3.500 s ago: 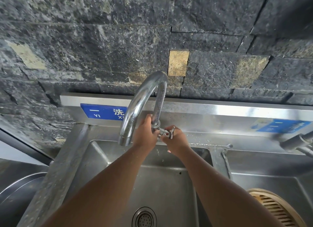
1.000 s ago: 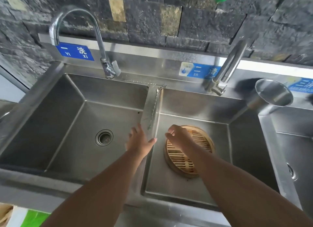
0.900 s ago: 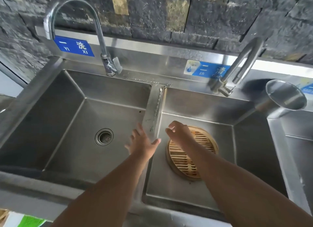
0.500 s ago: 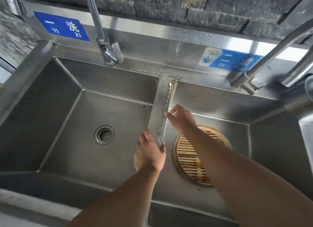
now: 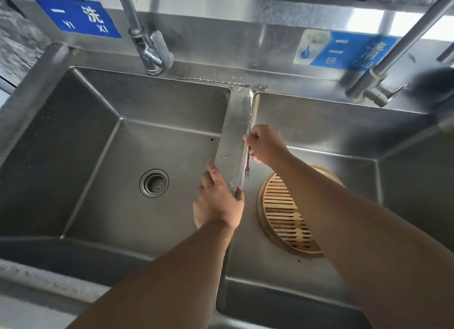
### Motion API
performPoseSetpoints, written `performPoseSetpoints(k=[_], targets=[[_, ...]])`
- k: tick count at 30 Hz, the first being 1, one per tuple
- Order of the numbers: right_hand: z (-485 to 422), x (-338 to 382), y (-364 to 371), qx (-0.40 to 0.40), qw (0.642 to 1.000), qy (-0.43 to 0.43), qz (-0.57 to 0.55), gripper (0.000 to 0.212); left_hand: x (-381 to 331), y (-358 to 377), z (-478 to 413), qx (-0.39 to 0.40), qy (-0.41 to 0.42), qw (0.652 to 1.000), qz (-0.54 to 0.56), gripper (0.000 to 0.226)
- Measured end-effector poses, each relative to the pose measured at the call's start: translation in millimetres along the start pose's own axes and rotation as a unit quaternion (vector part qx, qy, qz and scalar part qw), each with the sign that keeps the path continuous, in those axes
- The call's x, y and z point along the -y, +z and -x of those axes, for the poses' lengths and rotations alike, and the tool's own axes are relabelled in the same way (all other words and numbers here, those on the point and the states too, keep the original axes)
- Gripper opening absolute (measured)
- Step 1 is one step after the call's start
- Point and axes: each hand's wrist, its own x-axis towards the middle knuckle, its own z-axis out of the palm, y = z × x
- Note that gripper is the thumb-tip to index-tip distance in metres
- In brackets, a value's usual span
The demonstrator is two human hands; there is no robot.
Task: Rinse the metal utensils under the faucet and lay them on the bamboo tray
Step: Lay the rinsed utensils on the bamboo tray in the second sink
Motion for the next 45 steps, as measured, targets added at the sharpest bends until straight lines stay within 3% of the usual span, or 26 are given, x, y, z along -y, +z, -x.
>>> performPoseSetpoints(k=[5, 13, 17, 22, 31, 35, 45], targets=[[25.9, -28.0, -15.4, -0.018, 1.000, -0.010, -0.002, 0.023, -3.9, -4.5, 5.4, 0.013, -0.009, 1.000, -0.022, 0.097], [53.0, -101.9, -19.1, 0.016, 0.996, 0.033, 0.076, 0.021, -41.4, -27.7, -35.3, 0.044, -0.037, 0.995, 0.088, 0.110], [65.3, -152.1, -2.5, 0.030, 0.993, 0.064, 0.098, 0.020, -52.4, -14.9, -46.0, 0.040, -0.033, 0.998, 0.025, 0.105], [78.9, -206.9, 10.8, 0.030, 0.990, 0.095, 0.098, 0.020, -48.8, 2.2, -47.2, -0.023, 0.013, 0.997, -0.065, 0.088], [80.0, -282.0, 16.6, 0.020, 0.986, 0.109, 0.126, 0.016, -51.3, 5.9, -48.1, -0.045, 0.015, 0.995, -0.083, 0.084], [75.4, -296.7, 17.1, 0.000, 0.987, 0.090, 0.133, 0.017, -51.0, 6.6, -49.0, -0.049, 0.012, 0.994, -0.093, 0.085], [67.1, -316.8, 17.6, 0.037, 0.987, 0.075, 0.134, 0.014, -53.1, 5.5, -48.8, -0.049, 0.009, 0.995, -0.089, 0.087]])
